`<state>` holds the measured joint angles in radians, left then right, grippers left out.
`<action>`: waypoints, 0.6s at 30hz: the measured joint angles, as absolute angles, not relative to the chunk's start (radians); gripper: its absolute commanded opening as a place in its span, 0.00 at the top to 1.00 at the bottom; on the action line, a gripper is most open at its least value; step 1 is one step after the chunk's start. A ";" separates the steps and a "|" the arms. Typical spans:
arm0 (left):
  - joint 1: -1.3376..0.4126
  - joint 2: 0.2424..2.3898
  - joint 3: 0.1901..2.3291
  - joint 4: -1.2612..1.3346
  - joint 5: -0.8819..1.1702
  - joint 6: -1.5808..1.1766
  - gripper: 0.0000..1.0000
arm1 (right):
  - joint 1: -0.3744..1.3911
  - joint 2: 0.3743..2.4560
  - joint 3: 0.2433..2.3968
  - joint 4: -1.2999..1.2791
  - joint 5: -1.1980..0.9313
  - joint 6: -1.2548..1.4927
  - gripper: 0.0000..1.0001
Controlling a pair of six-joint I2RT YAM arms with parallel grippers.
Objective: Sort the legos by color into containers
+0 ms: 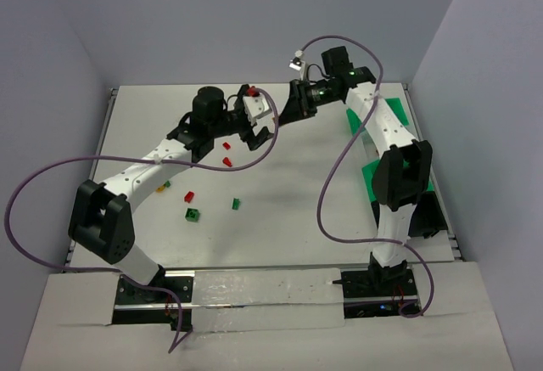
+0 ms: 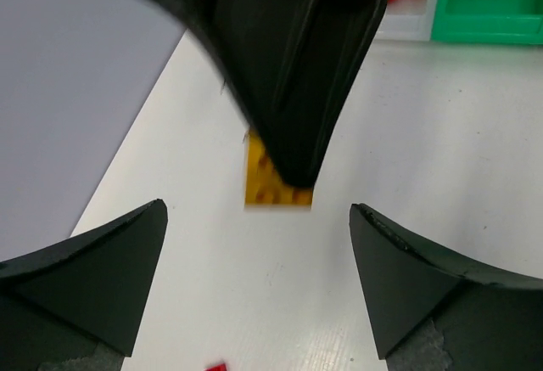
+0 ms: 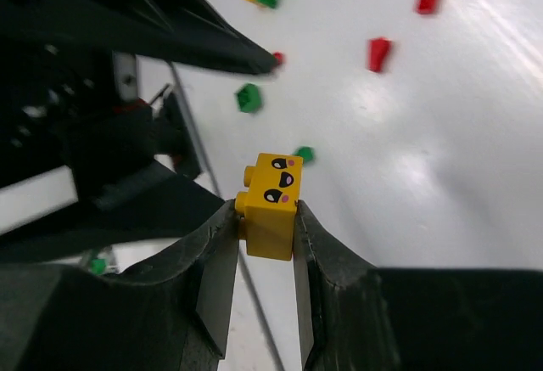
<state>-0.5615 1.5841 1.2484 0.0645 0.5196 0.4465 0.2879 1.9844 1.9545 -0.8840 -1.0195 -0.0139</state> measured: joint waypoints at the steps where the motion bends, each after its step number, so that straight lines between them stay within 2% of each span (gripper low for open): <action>1: -0.558 1.583 1.249 0.063 0.512 0.435 0.01 | 0.263 1.977 1.950 -0.902 -1.002 -0.043 1.00; 11: -0.463 1.563 1.249 -0.022 0.430 0.304 0.01 | -0.112 1.720 1.713 -1.065 -0.728 -0.334 1.00; 18: -0.439 1.591 1.297 -0.100 0.393 0.223 0.01 | -0.256 1.635 1.664 -1.237 -0.536 -0.521 1.00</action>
